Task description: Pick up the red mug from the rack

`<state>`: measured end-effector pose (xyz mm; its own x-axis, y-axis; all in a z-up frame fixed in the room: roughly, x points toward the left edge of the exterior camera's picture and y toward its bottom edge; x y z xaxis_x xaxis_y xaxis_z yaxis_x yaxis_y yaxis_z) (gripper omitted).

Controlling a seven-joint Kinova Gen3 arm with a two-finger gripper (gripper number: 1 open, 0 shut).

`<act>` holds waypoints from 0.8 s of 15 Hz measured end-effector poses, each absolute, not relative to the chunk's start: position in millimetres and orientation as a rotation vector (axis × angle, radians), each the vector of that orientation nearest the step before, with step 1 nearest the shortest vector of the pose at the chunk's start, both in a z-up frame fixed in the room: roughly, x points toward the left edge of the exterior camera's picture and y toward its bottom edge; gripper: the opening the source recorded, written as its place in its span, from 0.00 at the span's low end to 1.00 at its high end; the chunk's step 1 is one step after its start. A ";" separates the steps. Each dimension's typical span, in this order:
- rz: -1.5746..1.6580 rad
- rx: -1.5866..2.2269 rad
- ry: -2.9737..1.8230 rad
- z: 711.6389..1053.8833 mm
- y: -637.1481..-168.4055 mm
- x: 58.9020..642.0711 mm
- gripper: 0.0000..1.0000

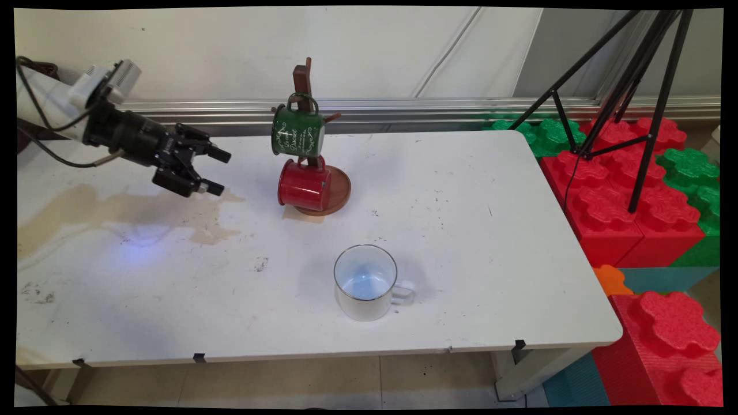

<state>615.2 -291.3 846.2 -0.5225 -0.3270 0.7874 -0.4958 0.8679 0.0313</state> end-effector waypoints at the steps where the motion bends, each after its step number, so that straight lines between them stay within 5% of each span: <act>1: 0.245 0.602 -2.162 841.2 -293.2 613.3 1.00; 12: 0.195 0.649 -2.133 799.9 -305.2 592.6 1.00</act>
